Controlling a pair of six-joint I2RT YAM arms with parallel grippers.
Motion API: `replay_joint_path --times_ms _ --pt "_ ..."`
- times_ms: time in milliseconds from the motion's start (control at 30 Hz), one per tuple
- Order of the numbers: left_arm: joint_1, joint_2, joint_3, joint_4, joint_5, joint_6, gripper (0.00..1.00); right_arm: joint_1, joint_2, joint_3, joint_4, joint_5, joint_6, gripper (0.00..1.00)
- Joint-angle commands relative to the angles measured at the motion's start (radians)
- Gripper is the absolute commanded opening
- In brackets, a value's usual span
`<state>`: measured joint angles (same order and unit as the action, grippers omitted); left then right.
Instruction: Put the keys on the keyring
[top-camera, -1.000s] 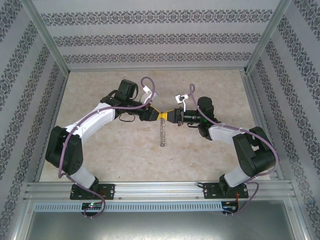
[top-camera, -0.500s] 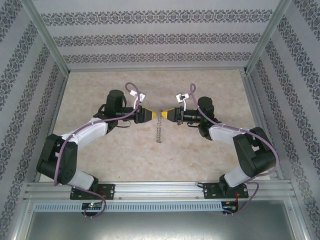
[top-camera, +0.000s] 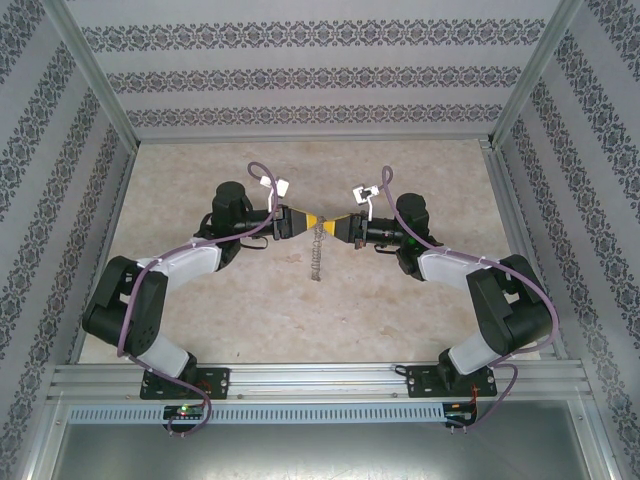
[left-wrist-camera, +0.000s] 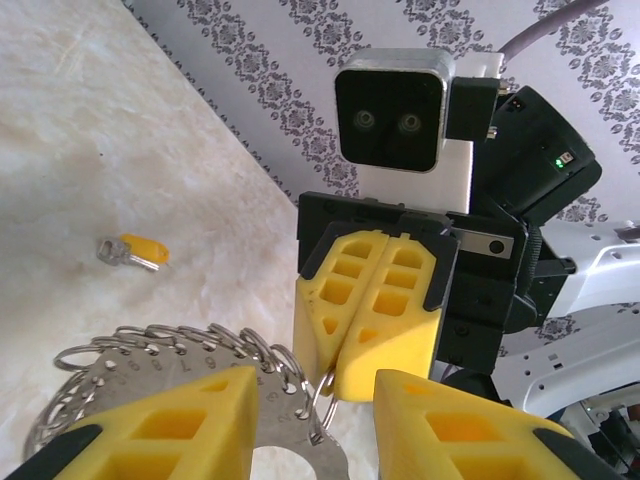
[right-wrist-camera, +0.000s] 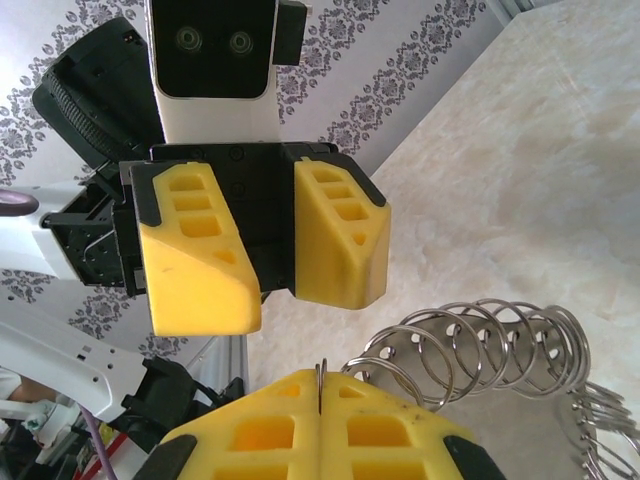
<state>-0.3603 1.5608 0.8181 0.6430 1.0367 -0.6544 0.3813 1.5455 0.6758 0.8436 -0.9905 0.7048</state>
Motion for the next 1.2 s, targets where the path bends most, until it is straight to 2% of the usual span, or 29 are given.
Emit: replay_joint_path --times_ms 0,600,967,1167 --pt "-0.022 0.02 -0.013 0.09 0.031 -0.028 0.35 -0.014 -0.018 0.014 0.067 0.008 -0.001 0.0" --pt "-0.06 0.054 -0.025 0.157 0.046 -0.055 0.33 -0.024 -0.027 0.01 0.083 0.021 0.015 0.0" --pt "-0.069 0.061 -0.023 0.176 0.031 -0.059 0.26 -0.023 -0.022 0.006 0.089 0.02 0.016 0.0" --pt "-0.068 0.061 -0.021 0.179 0.01 -0.059 0.16 -0.023 -0.018 0.002 0.092 0.018 0.017 0.0"
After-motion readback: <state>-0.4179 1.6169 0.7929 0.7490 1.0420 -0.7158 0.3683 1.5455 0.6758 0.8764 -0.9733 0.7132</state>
